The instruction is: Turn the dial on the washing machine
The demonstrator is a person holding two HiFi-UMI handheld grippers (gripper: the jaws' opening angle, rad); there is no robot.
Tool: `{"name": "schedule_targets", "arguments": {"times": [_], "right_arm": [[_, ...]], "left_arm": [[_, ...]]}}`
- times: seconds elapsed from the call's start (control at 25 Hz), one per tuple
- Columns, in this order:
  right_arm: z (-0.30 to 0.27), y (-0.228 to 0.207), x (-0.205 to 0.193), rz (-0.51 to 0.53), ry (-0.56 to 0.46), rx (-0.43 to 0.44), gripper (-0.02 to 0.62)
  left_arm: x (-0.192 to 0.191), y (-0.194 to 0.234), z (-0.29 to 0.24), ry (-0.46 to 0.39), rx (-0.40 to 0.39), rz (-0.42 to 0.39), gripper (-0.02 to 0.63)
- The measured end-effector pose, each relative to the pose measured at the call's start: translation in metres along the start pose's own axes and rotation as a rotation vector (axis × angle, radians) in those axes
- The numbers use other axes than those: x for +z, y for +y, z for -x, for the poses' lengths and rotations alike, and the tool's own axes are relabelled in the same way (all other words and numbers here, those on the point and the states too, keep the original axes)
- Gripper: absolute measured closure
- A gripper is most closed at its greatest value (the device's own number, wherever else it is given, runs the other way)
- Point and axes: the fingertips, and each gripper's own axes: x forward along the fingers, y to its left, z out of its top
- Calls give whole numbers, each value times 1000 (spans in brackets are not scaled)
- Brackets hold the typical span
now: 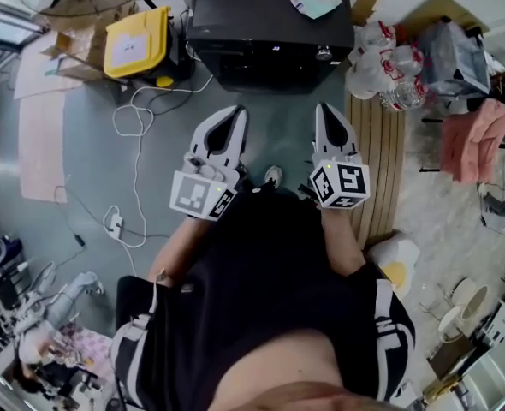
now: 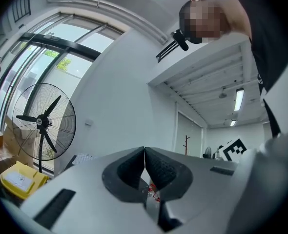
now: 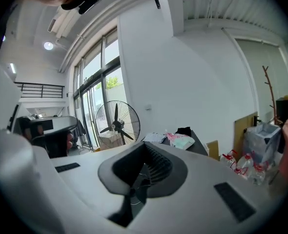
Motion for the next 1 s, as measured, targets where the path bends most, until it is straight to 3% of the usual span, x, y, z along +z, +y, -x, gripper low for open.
{"name": "schedule_targets", "arguments": {"times": [0.28, 1.0], "right_arm": [[13, 27, -7, 3, -11, -14, 571], [16, 41, -15, 20, 1, -61, 571]], "left_arm": [[-3, 21, 21, 2, 4, 14, 584], [-5, 28, 30, 1, -36, 28, 584]]}}
